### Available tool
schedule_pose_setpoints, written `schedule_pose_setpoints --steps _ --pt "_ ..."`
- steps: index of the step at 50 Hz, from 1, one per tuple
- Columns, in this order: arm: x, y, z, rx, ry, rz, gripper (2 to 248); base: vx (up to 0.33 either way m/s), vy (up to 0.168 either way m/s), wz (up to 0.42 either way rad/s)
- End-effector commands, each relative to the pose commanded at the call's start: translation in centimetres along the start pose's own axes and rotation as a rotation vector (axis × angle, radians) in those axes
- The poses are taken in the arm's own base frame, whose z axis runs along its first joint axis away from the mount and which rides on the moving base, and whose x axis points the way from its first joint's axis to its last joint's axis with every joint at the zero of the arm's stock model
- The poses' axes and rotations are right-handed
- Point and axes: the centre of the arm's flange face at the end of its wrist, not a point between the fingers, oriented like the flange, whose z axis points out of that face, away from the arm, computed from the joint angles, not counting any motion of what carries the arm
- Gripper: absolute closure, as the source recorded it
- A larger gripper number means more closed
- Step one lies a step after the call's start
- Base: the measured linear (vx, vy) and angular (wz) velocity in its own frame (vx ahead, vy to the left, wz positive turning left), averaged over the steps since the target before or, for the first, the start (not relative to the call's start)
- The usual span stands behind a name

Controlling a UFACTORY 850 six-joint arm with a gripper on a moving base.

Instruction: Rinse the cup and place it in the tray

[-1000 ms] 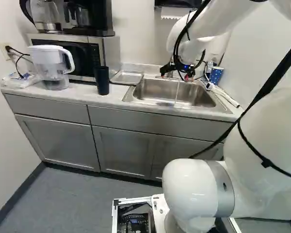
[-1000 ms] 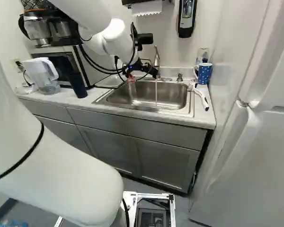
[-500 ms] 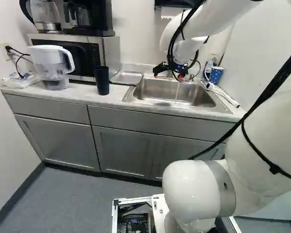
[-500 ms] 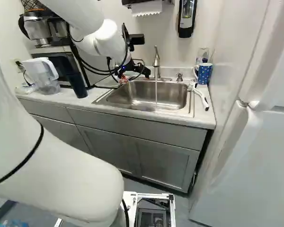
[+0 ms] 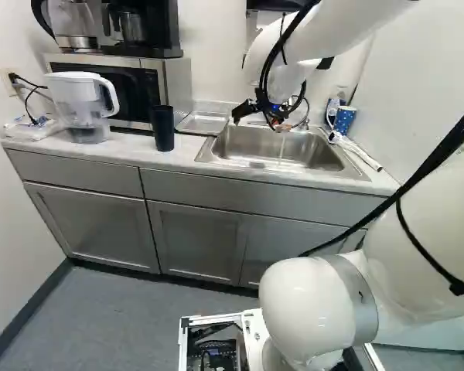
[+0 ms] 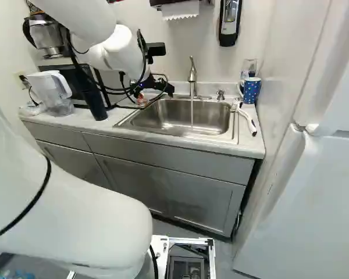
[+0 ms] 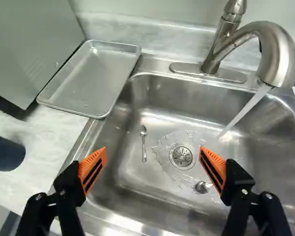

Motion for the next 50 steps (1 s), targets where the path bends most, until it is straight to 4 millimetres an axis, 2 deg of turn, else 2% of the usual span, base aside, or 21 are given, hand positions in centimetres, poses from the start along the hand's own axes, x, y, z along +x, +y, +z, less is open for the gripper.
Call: schedule_pose_setpoints --steps 19,50 --pt "-0.7 -2.9 -0.7 0.053 0.004 -0.048 3 0.0 0.0 0.0" --pt "-0.5 -7.6 -0.5 0.137 0.0 -0.124 3 0.0 0.0 0.0"
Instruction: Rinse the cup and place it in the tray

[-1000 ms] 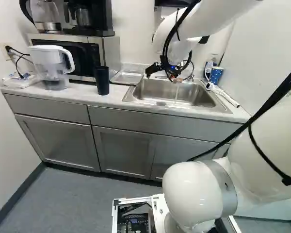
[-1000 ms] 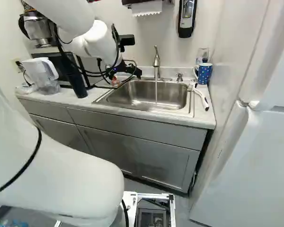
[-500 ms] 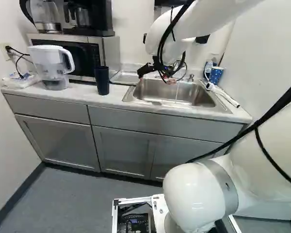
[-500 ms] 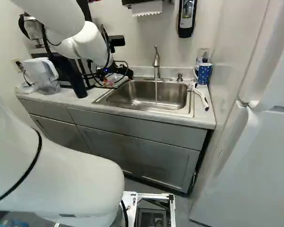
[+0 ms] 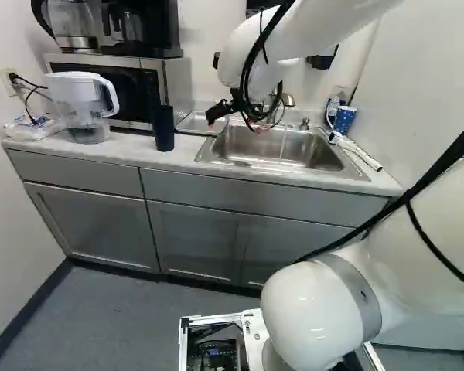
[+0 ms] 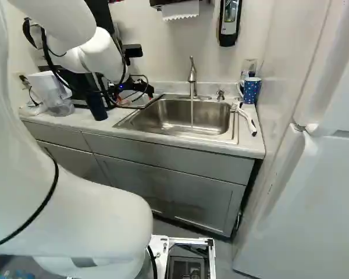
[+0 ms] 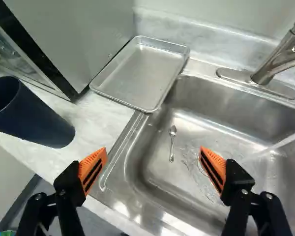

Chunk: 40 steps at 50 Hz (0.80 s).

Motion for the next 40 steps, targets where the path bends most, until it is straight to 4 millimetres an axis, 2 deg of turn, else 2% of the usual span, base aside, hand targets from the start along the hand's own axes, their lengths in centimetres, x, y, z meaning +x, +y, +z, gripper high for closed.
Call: schedule_pose_setpoints --steps 40 --pt "0.9 -6.2 0.8 0.106 -0.005 -0.096 3 0.0 0.0 0.0"
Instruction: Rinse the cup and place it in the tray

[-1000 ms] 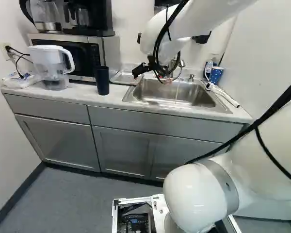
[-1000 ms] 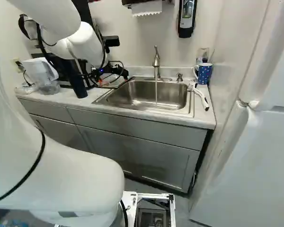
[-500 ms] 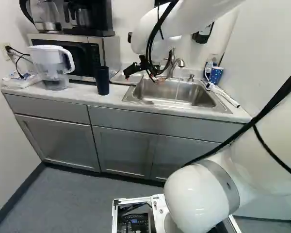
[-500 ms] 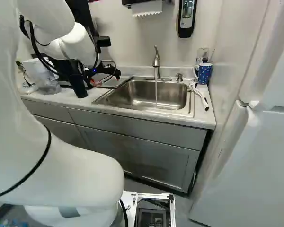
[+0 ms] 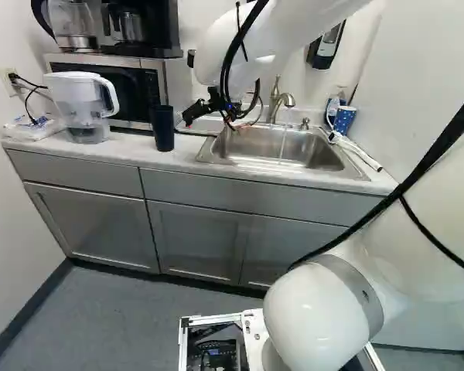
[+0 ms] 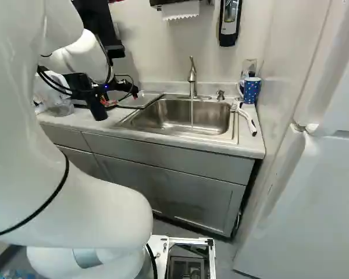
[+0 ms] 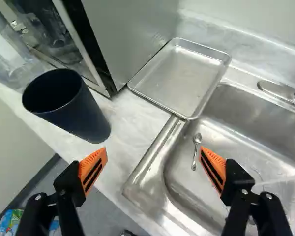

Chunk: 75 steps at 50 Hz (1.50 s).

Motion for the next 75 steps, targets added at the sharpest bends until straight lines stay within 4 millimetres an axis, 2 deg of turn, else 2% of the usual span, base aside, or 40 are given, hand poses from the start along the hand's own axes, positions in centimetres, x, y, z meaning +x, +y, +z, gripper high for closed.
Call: schedule_pose_setpoints --steps 60,75 --pt "2.5 -9.3 2.4 0.145 -0.008 -0.133 3 0.0 0.0 0.0" --pt "2.6 -9.6 2.5 0.149 -0.009 -0.137 3 0.0 0.0 0.0"
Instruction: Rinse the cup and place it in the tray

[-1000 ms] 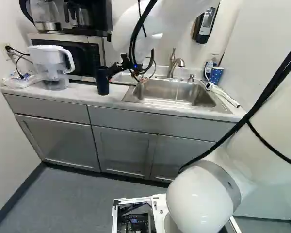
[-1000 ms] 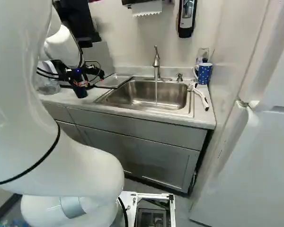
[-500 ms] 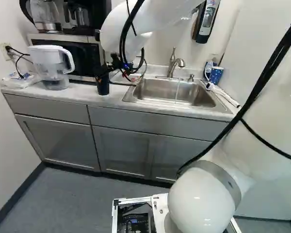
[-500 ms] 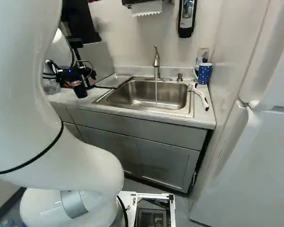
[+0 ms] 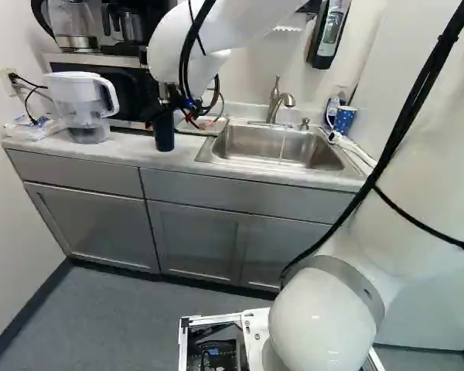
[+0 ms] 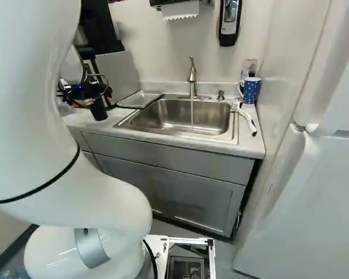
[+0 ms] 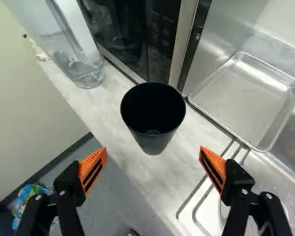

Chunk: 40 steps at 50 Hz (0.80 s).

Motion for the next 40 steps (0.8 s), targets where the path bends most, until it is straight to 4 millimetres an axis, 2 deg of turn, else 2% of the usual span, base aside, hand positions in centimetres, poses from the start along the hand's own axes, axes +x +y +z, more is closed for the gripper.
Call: schedule_pose_setpoints --steps 11,40 --pt "-0.1 0.0 0.1 0.0 -0.003 0.0 3 0.0 0.0 0.0" --pt "-1.1 -0.4 2.3 0.007 0.066 -0.006 3 0.0 0.0 0.0"
